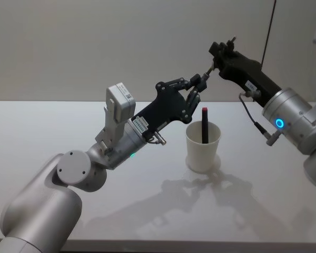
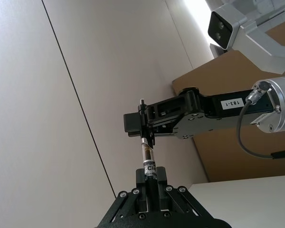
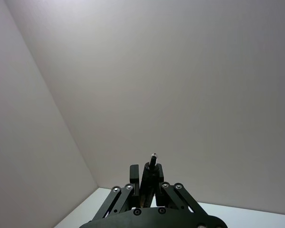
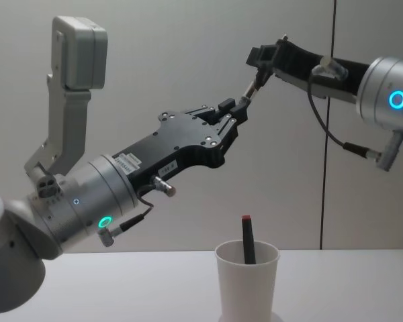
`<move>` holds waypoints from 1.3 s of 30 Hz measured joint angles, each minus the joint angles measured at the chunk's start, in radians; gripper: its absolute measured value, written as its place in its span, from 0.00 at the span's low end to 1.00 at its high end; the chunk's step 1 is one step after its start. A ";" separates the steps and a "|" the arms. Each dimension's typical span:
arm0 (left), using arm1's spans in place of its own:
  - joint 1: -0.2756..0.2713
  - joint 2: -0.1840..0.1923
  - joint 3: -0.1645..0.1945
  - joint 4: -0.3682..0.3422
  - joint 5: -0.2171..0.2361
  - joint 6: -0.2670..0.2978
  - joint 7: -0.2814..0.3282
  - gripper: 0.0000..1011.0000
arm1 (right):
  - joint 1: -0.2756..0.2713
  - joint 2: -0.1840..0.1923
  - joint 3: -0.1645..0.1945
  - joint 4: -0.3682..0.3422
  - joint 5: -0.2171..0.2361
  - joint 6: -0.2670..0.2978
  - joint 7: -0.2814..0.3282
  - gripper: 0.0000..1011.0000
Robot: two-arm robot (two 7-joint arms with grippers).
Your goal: Place the pen into the pen holder.
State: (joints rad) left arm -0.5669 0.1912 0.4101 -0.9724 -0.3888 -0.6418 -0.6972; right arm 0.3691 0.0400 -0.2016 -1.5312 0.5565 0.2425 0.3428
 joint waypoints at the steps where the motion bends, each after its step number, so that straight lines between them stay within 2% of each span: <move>1: 0.000 0.000 0.000 0.000 0.000 0.000 0.000 0.14 | 0.001 0.000 0.000 0.000 0.001 0.000 -0.001 0.15; 4: 0.000 0.000 0.000 0.000 0.000 0.000 0.000 0.15 | 0.003 0.001 0.000 0.001 0.004 0.000 -0.007 0.15; 10: 0.000 0.000 0.000 0.000 0.000 0.000 0.000 0.33 | 0.005 0.003 0.000 0.001 0.011 -0.001 -0.012 0.15; 11: 0.000 0.000 0.000 0.000 0.000 0.000 0.000 0.33 | 0.005 0.004 0.000 0.001 0.012 -0.001 -0.012 0.15; 14: 0.000 0.000 0.000 0.000 0.000 0.000 0.000 0.46 | 0.006 0.004 -0.001 0.001 0.015 -0.003 -0.013 0.15; 16: 0.000 0.000 0.000 0.000 0.000 0.000 0.000 0.50 | 0.006 0.005 -0.001 0.001 0.017 -0.004 -0.014 0.15; 19: 0.000 0.000 0.000 0.000 0.000 0.000 0.000 0.64 | 0.007 0.005 -0.002 0.001 0.021 -0.006 -0.015 0.15; 20: 0.000 0.000 0.000 0.000 0.000 0.000 0.000 0.64 | 0.007 0.006 -0.002 0.001 0.022 -0.006 -0.015 0.15; 26: 0.000 0.000 0.000 0.000 0.000 0.000 0.000 0.82 | 0.008 0.007 -0.003 0.001 0.026 -0.011 -0.018 0.15; 27: 0.000 0.000 0.000 0.000 0.000 0.000 0.000 0.87 | 0.008 0.007 -0.004 0.000 0.026 -0.012 -0.019 0.15; 28: 0.000 0.000 0.000 0.000 0.000 0.000 0.000 0.87 | 0.008 0.007 -0.004 0.000 0.027 -0.012 -0.020 0.15; 31: 0.000 0.000 0.000 0.000 0.000 0.000 0.000 0.96 | 0.008 0.008 -0.005 -0.001 0.027 -0.016 -0.023 0.15; 33: 0.000 0.000 0.000 0.000 0.000 0.000 0.000 0.99 | 0.008 0.009 -0.005 -0.002 0.026 -0.020 -0.027 0.15; 39: 0.000 0.000 0.000 0.000 0.000 0.000 0.000 0.99 | 0.005 0.010 -0.009 -0.006 0.004 -0.040 -0.046 0.15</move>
State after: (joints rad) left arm -0.5669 0.1913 0.4100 -0.9723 -0.3888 -0.6420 -0.6973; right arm 0.3745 0.0505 -0.2107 -1.5372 0.5610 0.2022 0.2967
